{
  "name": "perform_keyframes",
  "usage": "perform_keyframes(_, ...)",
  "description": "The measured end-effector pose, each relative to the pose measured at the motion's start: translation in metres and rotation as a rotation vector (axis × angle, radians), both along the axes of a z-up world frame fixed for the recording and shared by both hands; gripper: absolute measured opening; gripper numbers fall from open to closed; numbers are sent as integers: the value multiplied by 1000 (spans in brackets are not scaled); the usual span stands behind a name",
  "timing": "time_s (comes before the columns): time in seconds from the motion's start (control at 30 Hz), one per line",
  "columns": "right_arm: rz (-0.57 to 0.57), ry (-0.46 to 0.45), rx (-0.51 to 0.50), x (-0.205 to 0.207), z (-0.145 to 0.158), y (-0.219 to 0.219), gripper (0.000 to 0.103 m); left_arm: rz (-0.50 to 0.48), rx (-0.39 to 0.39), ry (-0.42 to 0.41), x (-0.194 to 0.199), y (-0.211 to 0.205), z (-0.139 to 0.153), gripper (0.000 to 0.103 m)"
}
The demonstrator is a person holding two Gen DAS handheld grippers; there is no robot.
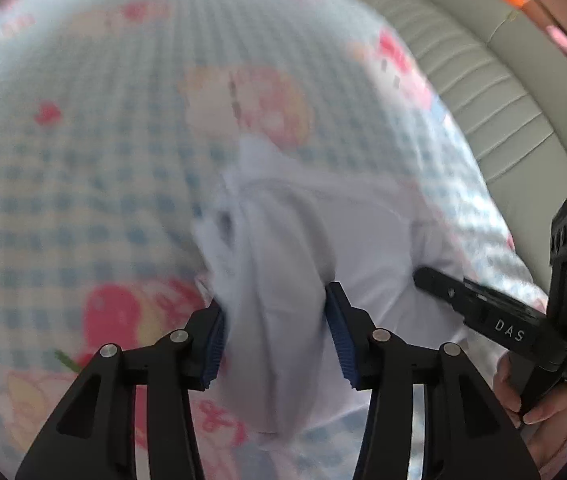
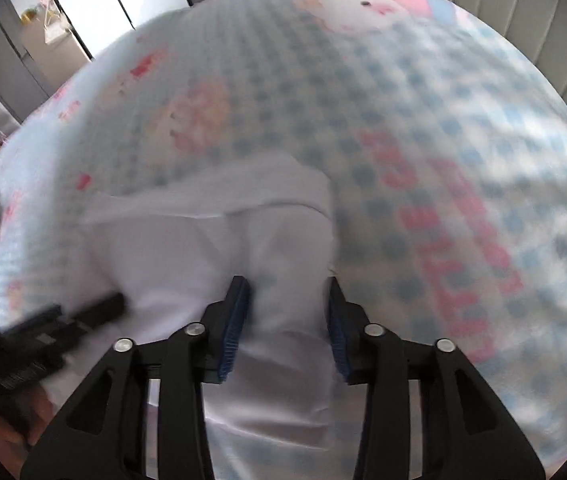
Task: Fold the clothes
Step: 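Carry the shirt across the bed and open both grippers to drop it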
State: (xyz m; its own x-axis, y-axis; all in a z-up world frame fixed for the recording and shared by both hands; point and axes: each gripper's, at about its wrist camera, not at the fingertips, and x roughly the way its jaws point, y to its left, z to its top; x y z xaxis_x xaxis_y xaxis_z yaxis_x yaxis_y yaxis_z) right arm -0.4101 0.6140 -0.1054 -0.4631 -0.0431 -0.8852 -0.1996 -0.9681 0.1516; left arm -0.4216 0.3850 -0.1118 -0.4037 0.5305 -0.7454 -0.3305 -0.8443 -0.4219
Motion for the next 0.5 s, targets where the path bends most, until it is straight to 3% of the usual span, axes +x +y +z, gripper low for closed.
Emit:
perform_keyframes(0.03, -16, 36, 11, 7, 4, 1, 50, 18, -3, 109, 11, -1, 13, 48)
perform_keyframes(0.1, -51, 91, 41, 17, 14, 2, 51, 14, 12, 243, 27, 0, 28, 48)
perform_keyframes(0.17, -78, 127, 59, 21, 20, 4, 51, -53, 18, 257, 28, 12, 29, 48)
perform_keyframes(0.33, -38, 51, 57, 11, -1, 2, 51, -76, -134, 128, 17, 29, -6, 48)
perform_keyframes(0.5, -77, 44, 32, 21, 2, 6, 60, -40, -13, 64, 19, -2, 13, 50)
